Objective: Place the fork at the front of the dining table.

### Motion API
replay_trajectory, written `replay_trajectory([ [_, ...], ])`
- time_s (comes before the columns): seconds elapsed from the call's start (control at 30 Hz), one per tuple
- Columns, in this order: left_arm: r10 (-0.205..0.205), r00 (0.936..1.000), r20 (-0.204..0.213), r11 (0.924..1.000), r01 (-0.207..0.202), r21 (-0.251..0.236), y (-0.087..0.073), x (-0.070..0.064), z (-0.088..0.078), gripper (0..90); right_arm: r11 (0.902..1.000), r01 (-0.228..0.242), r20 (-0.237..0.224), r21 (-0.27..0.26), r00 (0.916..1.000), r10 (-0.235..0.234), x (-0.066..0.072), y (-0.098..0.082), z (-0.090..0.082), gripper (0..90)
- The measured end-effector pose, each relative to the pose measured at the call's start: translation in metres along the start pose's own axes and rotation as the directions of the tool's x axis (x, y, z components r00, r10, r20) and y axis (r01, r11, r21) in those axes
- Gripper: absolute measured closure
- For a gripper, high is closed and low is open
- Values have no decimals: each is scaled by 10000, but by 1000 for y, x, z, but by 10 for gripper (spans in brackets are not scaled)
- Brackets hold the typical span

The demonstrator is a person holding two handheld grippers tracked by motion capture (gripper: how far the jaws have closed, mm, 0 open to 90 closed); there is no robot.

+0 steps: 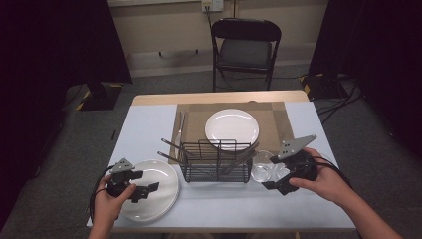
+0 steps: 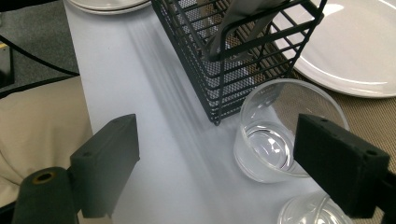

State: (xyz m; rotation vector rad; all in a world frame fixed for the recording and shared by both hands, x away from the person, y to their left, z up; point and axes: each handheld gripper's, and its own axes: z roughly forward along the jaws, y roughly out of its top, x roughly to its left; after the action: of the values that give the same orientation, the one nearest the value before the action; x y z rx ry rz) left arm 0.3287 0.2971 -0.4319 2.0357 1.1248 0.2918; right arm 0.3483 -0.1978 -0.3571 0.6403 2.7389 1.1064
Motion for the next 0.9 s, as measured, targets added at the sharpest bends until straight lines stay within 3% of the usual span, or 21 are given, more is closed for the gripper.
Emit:
replay_trajectory([
  [0.9, -83, 10000, -37, 9999, 83, 103, -2, 4, 1, 173, 9994, -55, 364, 355, 9993, 42, -24, 14, 1, 140],
])
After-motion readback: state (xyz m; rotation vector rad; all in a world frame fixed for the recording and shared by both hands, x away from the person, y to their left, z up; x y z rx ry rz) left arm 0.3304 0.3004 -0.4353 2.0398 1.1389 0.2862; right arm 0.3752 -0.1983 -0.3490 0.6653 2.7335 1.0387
